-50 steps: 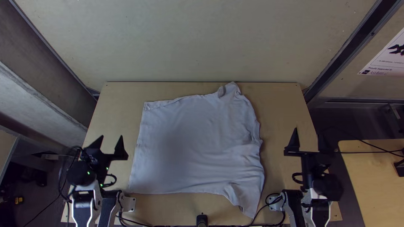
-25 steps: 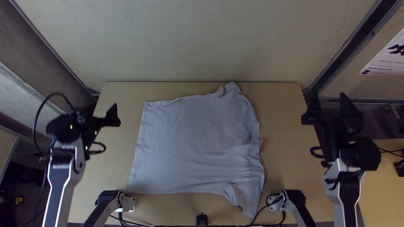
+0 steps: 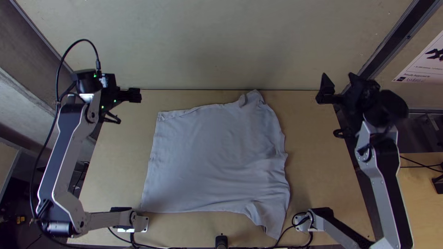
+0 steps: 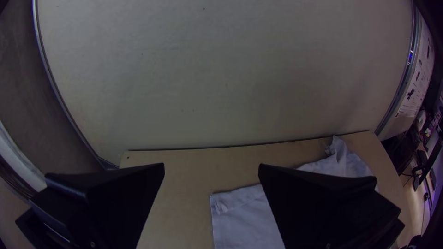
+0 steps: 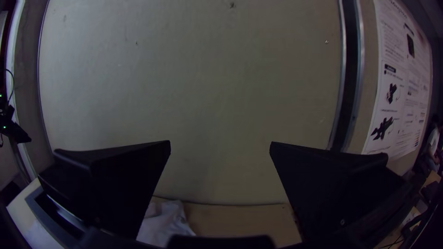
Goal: Fold the t-shirt
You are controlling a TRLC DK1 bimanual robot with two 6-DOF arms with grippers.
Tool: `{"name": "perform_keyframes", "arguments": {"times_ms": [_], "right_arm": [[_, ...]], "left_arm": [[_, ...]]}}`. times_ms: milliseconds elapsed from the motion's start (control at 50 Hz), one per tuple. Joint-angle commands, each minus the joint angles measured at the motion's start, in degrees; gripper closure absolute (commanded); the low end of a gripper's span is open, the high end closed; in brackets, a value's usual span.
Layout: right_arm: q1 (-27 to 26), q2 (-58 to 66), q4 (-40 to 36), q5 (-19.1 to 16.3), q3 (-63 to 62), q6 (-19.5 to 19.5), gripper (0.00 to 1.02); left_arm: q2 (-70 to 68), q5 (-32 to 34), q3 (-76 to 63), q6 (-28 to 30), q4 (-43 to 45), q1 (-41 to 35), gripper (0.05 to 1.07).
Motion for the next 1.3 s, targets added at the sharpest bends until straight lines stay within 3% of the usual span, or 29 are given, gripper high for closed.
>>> {"name": "perform_keyframes", "arguments": {"times_ms": [0,480,640,760,900,1080,1160,1280], "right_arm": [[0.8,4.4,-2.1,0.7,5.1,3.0,0.03],[2.6,24.1,-6.8,0.2,16.8,7.5,0.03],[1.8,31.0,-7.4,-0.1,21.1,9.7,0.03],[1.7,36.5,-11.1,-0.3,25.3,10.5,0.03],[1.8,43.4,-11.8,-0.5,29.7,12.6,0.04],[2.0,53.9,-20.3,-0.6,41.4,16.6,0.04],[2.2,58.5,-23.8,-0.6,46.5,17.0,0.10],[2.6,63.8,-29.2,-0.6,53.6,18.1,0.10]], "left_arm": [[2.8,-0.4,4.3,0.4,-1.1,-2.2,0.10],[21.8,-0.7,17.6,1.2,-13.4,-6.0,0.10],[26.9,-7.3,17.6,4.6,-15.6,-7.7,0.11],[30.3,-8.4,17.6,6.7,-16.7,-8.3,0.11],[34.0,-8.5,17.6,7.4,-16.3,-7.3,0.20],[39.6,-8.0,19.0,7.3,-16.3,-4.2,0.20],[41.2,-6.8,19.5,7.0,-15.6,-3.3,0.20],[44.4,-6.8,21.5,6.6,-15.3,-3.0,0.20]]}}
